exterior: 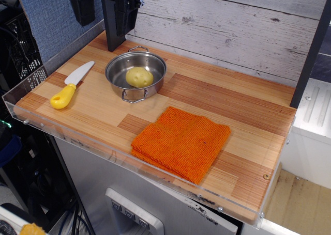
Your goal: Put the potato under the pot.
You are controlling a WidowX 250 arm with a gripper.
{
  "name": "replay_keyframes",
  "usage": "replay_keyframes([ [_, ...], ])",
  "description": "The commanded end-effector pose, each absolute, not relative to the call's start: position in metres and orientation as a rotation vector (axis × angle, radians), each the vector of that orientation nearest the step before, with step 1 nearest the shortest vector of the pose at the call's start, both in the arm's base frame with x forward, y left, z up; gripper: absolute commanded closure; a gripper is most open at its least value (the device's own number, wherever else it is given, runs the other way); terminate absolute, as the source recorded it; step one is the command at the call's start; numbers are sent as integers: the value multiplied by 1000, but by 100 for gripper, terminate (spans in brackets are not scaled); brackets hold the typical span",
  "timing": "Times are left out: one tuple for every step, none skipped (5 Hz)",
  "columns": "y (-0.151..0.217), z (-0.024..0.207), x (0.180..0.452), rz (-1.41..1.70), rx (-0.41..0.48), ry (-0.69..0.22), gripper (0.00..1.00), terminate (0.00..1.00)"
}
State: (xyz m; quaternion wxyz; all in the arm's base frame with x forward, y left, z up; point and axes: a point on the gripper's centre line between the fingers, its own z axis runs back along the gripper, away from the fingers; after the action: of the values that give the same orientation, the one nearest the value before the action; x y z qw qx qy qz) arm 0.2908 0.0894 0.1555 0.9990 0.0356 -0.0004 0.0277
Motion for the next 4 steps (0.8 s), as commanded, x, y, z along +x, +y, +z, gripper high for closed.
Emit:
replay_keyframes([
  [89,156,291,55,71,-1,0,0],
  [87,140,304,37,62,-10,0,0],
  [90,127,312,33,57,0,0,0],
  [93,113,328,27,77,-19,0,0],
])
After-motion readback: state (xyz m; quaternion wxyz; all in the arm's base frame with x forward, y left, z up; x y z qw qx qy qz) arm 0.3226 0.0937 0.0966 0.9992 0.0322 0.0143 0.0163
